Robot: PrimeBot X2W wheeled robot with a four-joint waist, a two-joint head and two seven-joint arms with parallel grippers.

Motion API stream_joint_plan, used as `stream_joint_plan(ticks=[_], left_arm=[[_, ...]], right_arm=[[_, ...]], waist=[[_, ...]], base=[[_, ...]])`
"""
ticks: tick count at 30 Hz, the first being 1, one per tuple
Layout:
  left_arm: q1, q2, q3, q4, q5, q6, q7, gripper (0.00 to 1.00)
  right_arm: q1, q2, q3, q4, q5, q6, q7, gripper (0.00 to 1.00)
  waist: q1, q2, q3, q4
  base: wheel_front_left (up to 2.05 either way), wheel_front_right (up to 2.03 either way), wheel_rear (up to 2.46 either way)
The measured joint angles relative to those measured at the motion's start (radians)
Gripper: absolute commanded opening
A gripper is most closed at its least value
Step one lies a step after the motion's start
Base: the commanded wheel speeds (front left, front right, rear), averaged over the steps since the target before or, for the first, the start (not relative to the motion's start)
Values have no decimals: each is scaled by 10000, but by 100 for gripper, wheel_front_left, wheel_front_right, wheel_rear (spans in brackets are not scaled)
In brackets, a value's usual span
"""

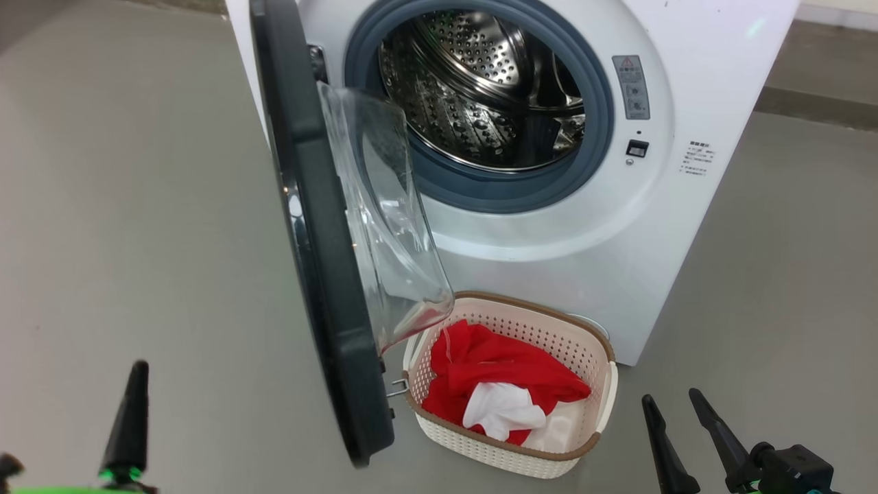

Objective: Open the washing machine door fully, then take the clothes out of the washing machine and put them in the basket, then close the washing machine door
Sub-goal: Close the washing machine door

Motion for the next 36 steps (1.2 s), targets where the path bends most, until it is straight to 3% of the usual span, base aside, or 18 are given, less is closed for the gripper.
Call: stream_joint_plan(ticks=[3,6,12,14,23,36], left_arm=[[-230,612,42,-474,-2059,0,842,0],[-403,848,157,-825,-3720,0,2113,0],[-418,1028,368,-1229,-5365,0,5156,0],[-458,995,476,-1302,-5484,0,6073,0],[-665,196,1041,-1208,-5273,0,8121,0],[-1564,-917,1685,-869,-4320,0,9217,0]], right_arm=[[-4,0,-15,-6,0,0,0,100],[-8,0,-21,-8,0,0,0,100],[-51,-2,-31,-12,-2,0,0,100],[-64,-2,-38,-12,-19,0,0,100],[-284,-4,-61,-21,-33,0,0,100],[-639,-10,-100,-61,-105,0,0,100]], waist=[[0,0,101,-71],[0,0,196,-151],[0,0,442,-292],[0,0,523,-335],[0,0,752,-476],[0,0,1114,-782]], base=[[0,0,0],[0,0,0],[0,0,0],[0,0,0],[0,0,0],[0,0,0]])
